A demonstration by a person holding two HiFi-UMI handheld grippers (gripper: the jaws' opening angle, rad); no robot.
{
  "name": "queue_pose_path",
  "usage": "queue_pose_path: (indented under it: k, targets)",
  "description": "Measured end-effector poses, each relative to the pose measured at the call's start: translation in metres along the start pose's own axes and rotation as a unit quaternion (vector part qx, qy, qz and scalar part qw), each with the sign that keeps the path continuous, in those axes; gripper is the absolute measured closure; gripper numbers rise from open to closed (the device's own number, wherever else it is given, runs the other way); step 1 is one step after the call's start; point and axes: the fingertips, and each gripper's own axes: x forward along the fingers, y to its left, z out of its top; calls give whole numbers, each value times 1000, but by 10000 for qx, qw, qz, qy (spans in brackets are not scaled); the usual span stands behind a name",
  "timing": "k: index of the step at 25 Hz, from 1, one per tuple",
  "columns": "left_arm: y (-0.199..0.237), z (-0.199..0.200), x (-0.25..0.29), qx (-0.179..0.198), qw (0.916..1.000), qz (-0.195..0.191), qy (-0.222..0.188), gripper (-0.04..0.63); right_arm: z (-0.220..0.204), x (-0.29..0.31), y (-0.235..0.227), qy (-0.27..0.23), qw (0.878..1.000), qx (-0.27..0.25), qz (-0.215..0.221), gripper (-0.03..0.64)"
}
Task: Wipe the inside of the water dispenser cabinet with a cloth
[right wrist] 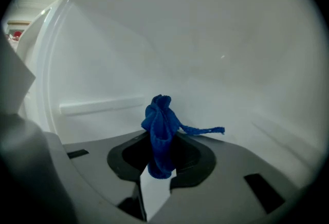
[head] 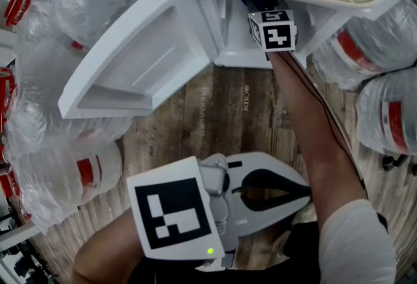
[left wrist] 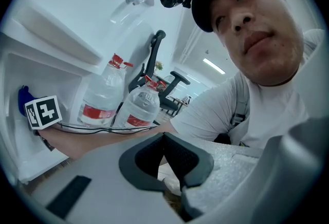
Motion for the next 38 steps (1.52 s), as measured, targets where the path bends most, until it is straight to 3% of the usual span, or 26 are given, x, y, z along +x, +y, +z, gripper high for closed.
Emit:
queue_pose_path:
  k: [4, 12, 24, 38]
  targets:
    - [0, -4, -1, 7, 10000, 42, 42, 597, -23, 2, -1, 144, 9993, 330, -35, 526]
    - [-4, -8, -2, 3, 10000, 4, 63, 597, -63, -5, 13, 678, 9968, 217, 366, 525]
    - [-11, -2, -10, 51, 10000, -65, -26, 597, 14, 1, 16, 59, 9989, 136, 449, 523]
    - [-3, -8, -8, -11, 10000, 67, 53, 597, -29, 2, 62, 340, 9929, -270, 1105, 523]
